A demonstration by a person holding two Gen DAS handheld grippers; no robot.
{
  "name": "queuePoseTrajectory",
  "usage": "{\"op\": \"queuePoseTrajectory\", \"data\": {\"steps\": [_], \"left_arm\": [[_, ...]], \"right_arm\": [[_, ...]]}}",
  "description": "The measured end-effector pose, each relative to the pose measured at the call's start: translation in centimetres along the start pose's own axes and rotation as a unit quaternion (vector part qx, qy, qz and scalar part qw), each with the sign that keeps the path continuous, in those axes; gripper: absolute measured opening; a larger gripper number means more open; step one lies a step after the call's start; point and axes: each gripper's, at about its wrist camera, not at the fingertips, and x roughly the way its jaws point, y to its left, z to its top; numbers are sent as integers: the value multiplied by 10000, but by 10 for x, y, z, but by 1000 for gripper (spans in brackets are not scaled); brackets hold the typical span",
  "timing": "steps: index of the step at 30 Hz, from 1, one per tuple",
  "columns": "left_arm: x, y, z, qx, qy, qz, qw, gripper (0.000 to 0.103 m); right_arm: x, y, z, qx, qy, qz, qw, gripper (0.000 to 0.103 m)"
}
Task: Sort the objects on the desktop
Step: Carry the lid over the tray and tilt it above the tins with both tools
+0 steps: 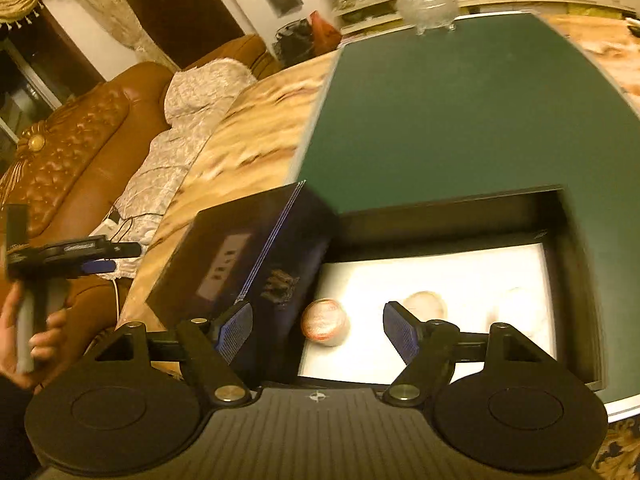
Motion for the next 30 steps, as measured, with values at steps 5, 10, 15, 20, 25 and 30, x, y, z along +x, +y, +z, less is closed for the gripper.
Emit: {"op": "queuePoseTrajectory", "data": {"steps": [5,10,15,20,25,30], "left_arm": [[33,18,6,-92,229,-301,9992,96],[58,15,5,-12,317,-535,9981,96],[67,14,9,-75,344,-953,9948,94],[73,0,7,3,536,-1621,9853,78],[64,-20,-1,265,490,-1430,9881,78],[47,-36,-11,524,448,-1502,9863,77]], "right_arm": [[27,15,5,126,130,-21,9998,77],[48,18,9,332,241,-24,9992,77],[56,18,8,425,248,25,9988,77],[62,18,7,462,354,240,9980,70],[58,15,6,472,312,194,9982,70],[48,5,8,480,270,119,9984,71]]}}
